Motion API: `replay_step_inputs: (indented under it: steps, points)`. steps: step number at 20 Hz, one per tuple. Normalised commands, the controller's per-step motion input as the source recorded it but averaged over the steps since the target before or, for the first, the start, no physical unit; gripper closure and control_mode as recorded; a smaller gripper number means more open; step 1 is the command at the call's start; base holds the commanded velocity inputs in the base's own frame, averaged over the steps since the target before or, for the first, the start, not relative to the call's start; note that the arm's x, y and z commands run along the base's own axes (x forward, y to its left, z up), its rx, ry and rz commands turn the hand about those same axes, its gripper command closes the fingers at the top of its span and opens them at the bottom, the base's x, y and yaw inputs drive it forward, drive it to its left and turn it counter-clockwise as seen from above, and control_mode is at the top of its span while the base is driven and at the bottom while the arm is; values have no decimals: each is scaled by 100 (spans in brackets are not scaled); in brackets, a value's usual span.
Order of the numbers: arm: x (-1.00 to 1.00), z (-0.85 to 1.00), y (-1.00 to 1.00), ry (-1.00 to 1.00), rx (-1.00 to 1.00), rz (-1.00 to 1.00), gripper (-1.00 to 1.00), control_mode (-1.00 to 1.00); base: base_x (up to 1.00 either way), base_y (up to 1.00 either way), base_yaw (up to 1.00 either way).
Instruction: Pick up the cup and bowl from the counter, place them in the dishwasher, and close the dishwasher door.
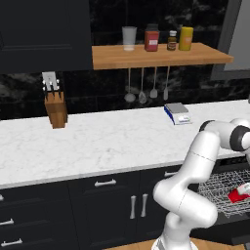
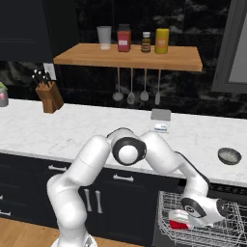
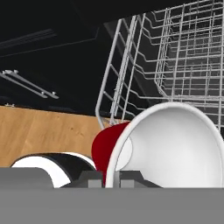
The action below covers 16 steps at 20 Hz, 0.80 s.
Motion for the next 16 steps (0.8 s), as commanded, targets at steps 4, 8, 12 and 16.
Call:
replay_step_inputs:
  steps: [4, 8, 12, 16]
  points:
    - [15, -34, 26, 0, 1, 0, 100, -100, 0, 0, 0]
    - [0, -37, 2, 0, 3, 0, 100, -100, 0, 0, 0]
    - [-3, -34, 2, 8, 2, 0, -100, -100, 0, 0, 0]
    - [0, -22, 1, 8, 1, 0, -100, -100, 0, 0, 0]
